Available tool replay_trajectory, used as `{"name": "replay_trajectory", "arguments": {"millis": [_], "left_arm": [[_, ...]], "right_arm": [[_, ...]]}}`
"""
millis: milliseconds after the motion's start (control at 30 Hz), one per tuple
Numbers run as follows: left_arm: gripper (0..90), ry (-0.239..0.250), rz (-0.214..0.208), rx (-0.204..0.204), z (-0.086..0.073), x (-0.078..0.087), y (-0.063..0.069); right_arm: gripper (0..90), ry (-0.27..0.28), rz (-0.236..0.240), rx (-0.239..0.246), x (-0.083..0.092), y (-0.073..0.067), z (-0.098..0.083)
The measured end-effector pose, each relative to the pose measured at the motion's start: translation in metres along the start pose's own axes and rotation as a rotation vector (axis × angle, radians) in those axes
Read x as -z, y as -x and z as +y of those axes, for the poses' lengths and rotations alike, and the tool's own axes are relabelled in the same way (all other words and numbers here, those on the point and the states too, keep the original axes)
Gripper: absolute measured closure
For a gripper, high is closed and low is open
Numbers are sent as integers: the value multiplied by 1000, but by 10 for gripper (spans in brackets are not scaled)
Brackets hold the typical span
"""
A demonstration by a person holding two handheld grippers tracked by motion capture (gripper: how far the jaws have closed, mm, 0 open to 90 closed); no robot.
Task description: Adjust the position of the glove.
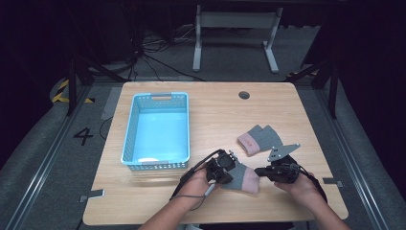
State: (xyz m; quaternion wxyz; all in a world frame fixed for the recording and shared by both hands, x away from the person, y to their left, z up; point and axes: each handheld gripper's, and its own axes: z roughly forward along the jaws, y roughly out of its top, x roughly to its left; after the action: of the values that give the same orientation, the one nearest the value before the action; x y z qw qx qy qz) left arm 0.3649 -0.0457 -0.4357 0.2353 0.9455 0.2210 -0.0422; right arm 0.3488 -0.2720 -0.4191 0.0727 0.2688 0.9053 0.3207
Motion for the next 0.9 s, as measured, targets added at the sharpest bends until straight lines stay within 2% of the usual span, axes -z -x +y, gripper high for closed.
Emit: {"name": "replay_trajectory", "arguments": {"millis": [233,367,567,667,733,900], "left_arm": [[895,-18,-67,-38,3,-5,10],[894,-26,-76,-53,6,-6,14],[879,-21,-91,-50,7,-4,14],[846,13,-85,-36,7,5,11],[785,59,-100,-29,6,16,6],[718,156,-65,12,1,42,-5]], "right_arm": [[896,7,-9,-18,1,3,-1],[896,16,-13,-26,4,5,-1],[897,20,-23,-38,7,6,-4],[897,35,-22,-50,9,7,-4],[897,45,-26,-60,10,8,-5],[897,67,-30,-84,13,12,-6]]}}
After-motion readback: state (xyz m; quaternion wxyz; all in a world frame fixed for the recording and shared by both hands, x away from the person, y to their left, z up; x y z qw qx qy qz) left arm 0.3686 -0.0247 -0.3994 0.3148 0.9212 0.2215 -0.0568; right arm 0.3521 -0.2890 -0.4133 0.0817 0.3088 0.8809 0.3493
